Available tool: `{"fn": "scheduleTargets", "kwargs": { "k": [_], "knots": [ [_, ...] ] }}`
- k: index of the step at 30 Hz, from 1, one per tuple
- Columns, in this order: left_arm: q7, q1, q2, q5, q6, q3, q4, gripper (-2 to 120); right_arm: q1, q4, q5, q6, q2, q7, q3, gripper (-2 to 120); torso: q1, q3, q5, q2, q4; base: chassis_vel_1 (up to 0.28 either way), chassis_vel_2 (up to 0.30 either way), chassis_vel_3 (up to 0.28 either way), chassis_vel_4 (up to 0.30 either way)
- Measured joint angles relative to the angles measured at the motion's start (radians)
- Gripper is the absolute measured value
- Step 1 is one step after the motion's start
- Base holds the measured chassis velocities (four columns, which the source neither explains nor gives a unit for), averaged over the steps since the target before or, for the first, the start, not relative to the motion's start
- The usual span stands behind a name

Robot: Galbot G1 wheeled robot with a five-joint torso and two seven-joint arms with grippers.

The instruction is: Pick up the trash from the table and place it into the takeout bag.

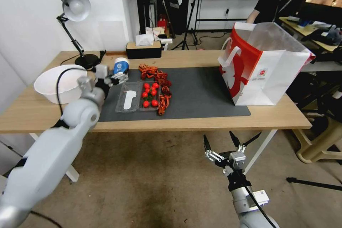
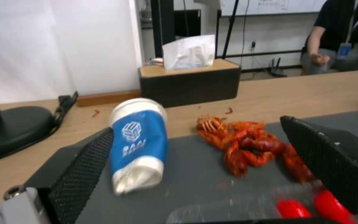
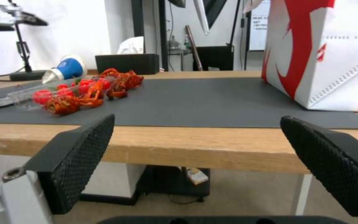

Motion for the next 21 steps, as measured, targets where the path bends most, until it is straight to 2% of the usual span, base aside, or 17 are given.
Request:
{"fn": "scheduleTargets", "kwargs": {
  "k": [4, 5, 6, 9, 10, 12, 13, 15, 16, 19, 21],
  "knots": [
    [-0.015, -0.111, -0.04, -0.01, 0.018, 0.086, 0.102, 100, -0.01, 0.0, 0.0, 0.001, 0.001, 0.0, 0.015, 100, 0.0, 0.0, -0.0004, 0.0, -0.0002, 0.0, 0.0, 0.0, 0.0],
    [-0.017, -0.139, -0.049, -0.017, 0.026, 0.105, 0.128, 100, -0.013, 0.0, 0.0, 0.002, 0.001, 0.001, 0.02, 100, 0.0, 0.0, 0.0007, 0.0, -0.0004, 0.0, 0.0, 0.0, 0.0],
    [-0.017, -0.139, -0.049, -0.017, 0.026, 0.105, 0.128, 100, -0.013, 0.0, 0.0, 0.002, 0.001, 0.001, 0.02, 100, 0.0, 0.0, 0.0007, 0.0, -0.0004, 0.0, 0.0, 0.0, 0.0],
    [-0.031, -0.215, -0.071, -0.042, 0.055, 0.154, 0.223, 100, -0.018, -0.001, 0.003, 0.007, 0.0, 0.001, 0.03, 100, 0.0, 0.0, 0.0, 0.0, 0.0001, 0.0, 0.0, 0.0, 0.0],
    [-0.031, -0.215, -0.071, -0.042, 0.055, 0.154, 0.223, 100, -0.018, -0.001, 0.003, 0.007, 0.0, 0.001, 0.03, 100, 0.0, 0.0, 0.0, 0.0, 0.0001, 0.0, 0.0, 0.0, 0.0],
    [-0.052, -0.266, -0.087, -0.045, 0.068, 0.205, 0.32, 100, -0.018, -0.005, 0.005, 0.01, -0.002, 0.001, 0.033, 100, 0.0, 0.0, -0.0003, 0.0, 0.0001, 0.0, 0.0, 0.0, 0.0],
    [-0.052, -0.266, -0.087, -0.045, 0.068, 0.205, 0.32, 100, -0.018, -0.005, 0.005, 0.01, -0.002, 0.001, 0.033, 100, 0.0, 0.0, -0.0003, 0.0, 0.0001, 0.0, 0.0, 0.0, 0.0],
    [-0.06, -0.309, -0.103, -0.034, 0.069, 0.241, 0.404, 100, -0.014, -0.009, 0.005, 0.013, -0.002, 0.001, 0.032, 100, 0.0, 0.0, 0.0001, 0.0, 0.0, 0.0, 0.0, 0.0, 0.0],
    [-0.06, -0.309, -0.103, -0.034, 0.069, 0.241, 0.404, 100, -0.014, -0.009, 0.005, 0.013, -0.002, 0.001, 0.032, 100, 0.0, 0.0, 0.0001, 0.0, 0.0, 0.0, 0.0, 0.0, 0.0],
    [-0.074, -0.355, -0.13, -0.01, 0.069, 0.263, 0.502, 100, -0.011, -0.015, 0.005, 0.016, 0.0, 0.001, 0.028, 100, 0.0, 0.0, -0.0001, 0.0, 0.0001, 0.0, 0.0, 0.0, 0.0],
    [-0.079, -0.364, -0.138, -0.008, 0.068, 0.264, 0.523, 100, -0.011, -0.016, 0.005, 0.018, 0.001, 0.001, 0.027, 100, 0.0, 0.0, 0.0001, 0.0, 0.0001, 0.0, 0.0, 0.0, 0.0]
  ]
}}
